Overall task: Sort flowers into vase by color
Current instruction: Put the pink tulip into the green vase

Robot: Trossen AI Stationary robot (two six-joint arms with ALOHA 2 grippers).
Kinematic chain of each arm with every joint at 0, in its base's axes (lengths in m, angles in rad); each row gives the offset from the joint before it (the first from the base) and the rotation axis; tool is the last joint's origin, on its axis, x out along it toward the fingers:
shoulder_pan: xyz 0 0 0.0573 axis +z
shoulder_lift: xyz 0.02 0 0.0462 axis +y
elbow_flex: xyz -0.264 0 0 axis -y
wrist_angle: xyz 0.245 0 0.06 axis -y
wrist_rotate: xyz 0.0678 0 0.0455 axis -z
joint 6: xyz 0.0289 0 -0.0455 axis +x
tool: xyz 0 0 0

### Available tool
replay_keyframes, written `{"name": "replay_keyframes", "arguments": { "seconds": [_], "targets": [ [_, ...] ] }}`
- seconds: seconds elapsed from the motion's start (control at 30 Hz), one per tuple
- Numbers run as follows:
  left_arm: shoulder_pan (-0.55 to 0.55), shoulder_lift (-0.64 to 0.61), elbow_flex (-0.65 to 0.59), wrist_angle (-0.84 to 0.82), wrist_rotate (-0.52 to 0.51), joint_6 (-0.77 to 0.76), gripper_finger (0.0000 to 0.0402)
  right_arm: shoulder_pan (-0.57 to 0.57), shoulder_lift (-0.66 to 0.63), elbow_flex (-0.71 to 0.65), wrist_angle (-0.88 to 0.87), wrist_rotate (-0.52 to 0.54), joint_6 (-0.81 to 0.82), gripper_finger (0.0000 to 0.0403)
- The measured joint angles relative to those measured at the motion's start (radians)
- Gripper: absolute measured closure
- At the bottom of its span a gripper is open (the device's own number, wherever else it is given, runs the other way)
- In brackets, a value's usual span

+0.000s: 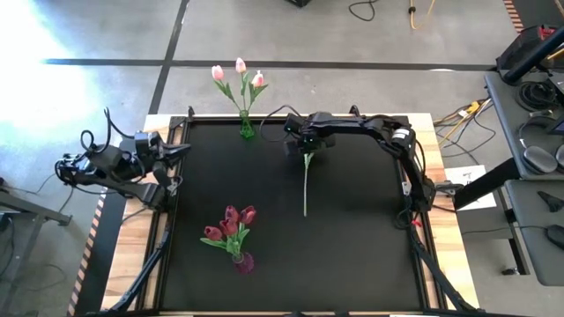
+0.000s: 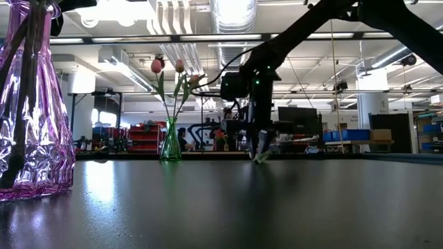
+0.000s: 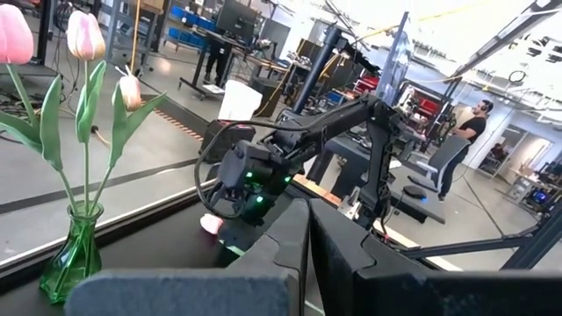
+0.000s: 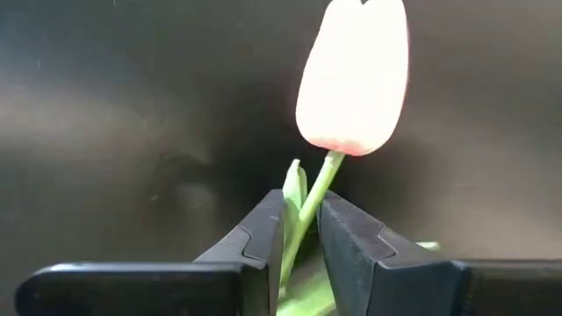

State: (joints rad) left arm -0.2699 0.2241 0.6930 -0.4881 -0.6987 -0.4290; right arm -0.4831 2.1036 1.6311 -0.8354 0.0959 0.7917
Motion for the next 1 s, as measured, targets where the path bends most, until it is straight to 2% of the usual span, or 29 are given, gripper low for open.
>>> {"name": "replay_keyframes", "arguments": {
  "seconds": [0.13, 0.4, 0.63, 0.83, 1.0],
  "targets": [
    [0.0, -0.003, 0.0, 0.0, 0.0, 0.0, 0.0402, 0.0, -0.014, 0.037, -0.06, 0.043, 0.008, 0.0324],
    [0.0, -0.001, 0.0, 0.0, 0.002, -0.004, 0.0402, -0.003, -0.015, 0.028, -0.081, 0.035, 0.048, 0.0271],
    [0.0, 0.001, 0.0, 0.001, 0.003, -0.018, 0.0402, -0.003, -0.014, -0.012, -0.094, 0.034, 0.113, 0.026],
    [0.0, 0.008, 0.0, 0.0, 0.008, -0.018, 0.0402, -0.004, -0.013, -0.028, -0.065, 0.033, 0.096, 0.0288],
    [0.0, 0.01, 0.0, 0.0, 0.01, -0.018, 0.0402, -0.004, -0.014, -0.027, -0.023, 0.033, 0.048, 0.0356]
  ]
}}
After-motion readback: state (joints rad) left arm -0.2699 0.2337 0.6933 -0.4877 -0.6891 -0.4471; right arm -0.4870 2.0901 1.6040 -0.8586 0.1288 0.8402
